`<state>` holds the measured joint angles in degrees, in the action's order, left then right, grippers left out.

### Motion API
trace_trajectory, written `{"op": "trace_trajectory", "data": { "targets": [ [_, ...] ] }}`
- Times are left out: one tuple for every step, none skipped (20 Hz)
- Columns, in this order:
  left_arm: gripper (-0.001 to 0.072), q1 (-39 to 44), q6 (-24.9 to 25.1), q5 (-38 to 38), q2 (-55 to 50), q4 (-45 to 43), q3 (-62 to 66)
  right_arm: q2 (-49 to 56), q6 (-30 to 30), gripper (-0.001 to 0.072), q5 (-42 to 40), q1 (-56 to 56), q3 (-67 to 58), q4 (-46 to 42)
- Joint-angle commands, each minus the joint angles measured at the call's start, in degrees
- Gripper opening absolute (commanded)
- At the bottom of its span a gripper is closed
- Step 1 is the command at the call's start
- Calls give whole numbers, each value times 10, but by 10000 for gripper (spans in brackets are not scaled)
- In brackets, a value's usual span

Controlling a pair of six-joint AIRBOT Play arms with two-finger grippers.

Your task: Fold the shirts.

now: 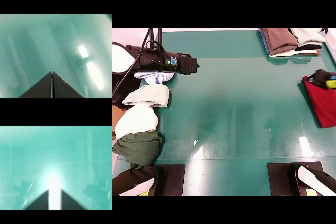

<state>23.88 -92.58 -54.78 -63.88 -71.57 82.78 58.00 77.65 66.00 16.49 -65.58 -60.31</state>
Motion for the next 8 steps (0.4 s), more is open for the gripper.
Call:
{"op": "trace_trajectory", "data": {
  "targets": [
    [26, 0, 0, 30, 0, 0, 0, -24, -34, 14, -11, -117, 7, 2],
    [25, 0, 0, 33, 0, 0, 0, -29, -34, 14, -11, -136, 7, 2],
    [25, 0, 0, 33, 0, 0, 0, -33, -34, 14, -11, -150, 7, 2],
    [26, 0, 0, 34, 0, 0, 0, -36, -34, 14, -10, -159, 7, 2],
    [25, 0, 0, 34, 0, 0, 0, -37, -34, 14, -9, -165, 7, 2],
    [25, 0, 0, 34, 0, 0, 0, -37, -33, 14, -7, -169, 7, 3],
    [25, 0, 0, 34, 0, 0, 0, -37, -33, 14, -3, -171, 7, 3],
    [25, 0, 0, 34, 0, 0, 0, -37, -33, 14, 0, -172, 7, 3]
  ]
}}
